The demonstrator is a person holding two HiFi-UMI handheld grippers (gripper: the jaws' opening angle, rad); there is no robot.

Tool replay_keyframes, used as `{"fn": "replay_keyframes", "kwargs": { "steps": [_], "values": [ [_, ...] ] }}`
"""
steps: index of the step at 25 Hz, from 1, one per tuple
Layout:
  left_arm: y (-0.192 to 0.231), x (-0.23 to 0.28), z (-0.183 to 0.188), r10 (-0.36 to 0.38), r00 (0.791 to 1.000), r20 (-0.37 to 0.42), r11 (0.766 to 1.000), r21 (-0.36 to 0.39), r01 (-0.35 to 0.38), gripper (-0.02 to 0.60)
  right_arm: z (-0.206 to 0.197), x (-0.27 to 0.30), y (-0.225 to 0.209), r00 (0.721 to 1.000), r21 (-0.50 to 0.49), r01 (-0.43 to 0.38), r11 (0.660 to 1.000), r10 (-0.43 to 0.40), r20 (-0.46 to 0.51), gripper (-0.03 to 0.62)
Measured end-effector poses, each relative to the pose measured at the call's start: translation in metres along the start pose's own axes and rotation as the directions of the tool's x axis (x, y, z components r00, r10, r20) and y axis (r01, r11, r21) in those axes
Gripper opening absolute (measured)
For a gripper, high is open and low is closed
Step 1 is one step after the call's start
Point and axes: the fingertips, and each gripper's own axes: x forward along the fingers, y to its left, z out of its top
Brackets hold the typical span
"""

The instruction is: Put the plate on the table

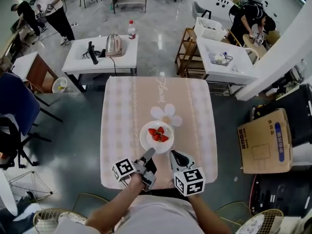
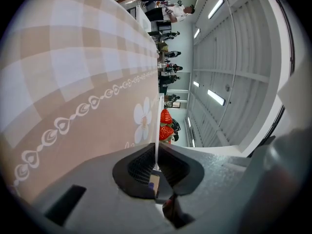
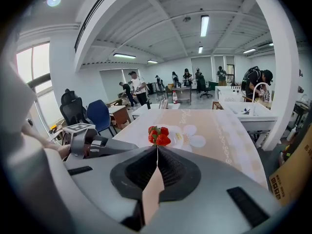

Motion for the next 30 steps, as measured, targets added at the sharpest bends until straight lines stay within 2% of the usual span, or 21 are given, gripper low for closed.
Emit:
{"fn": "replay_keyframes", "kwargs": {
  "steps": [6, 20, 26, 30],
  "values": [
    [0.013, 0.023, 0.006, 0.041, 0.999, 0.011, 0.999, -0.008, -0.041, 0.018, 0.002, 0.021, -0.018, 0.999, 0.040, -0.039, 0.998, 0.040, -0.027, 0.005],
    [0.033, 0.061, 0.026, 0.087, 0.995, 0.039, 0.996, -0.008, -0.086, 0.018, -0.015, 0.046, -0.035, 0.988, 0.044, -0.102, 0.994, 0.107, -0.109, 0.005],
    [0.032, 0.069, 0.027, 0.108, 0.994, 0.031, 0.994, 0.013, -0.109, 0.020, -0.016, 0.054, -0.035, 0.985, 0.053, -0.127, 0.991, 0.132, -0.110, 0.005],
    [0.029, 0.070, 0.027, 0.122, 0.992, 0.033, 0.990, 0.064, -0.124, 0.020, -0.015, 0.055, -0.035, 0.985, 0.066, -0.128, 0.990, 0.135, -0.110, 0.005]
  ]
}}
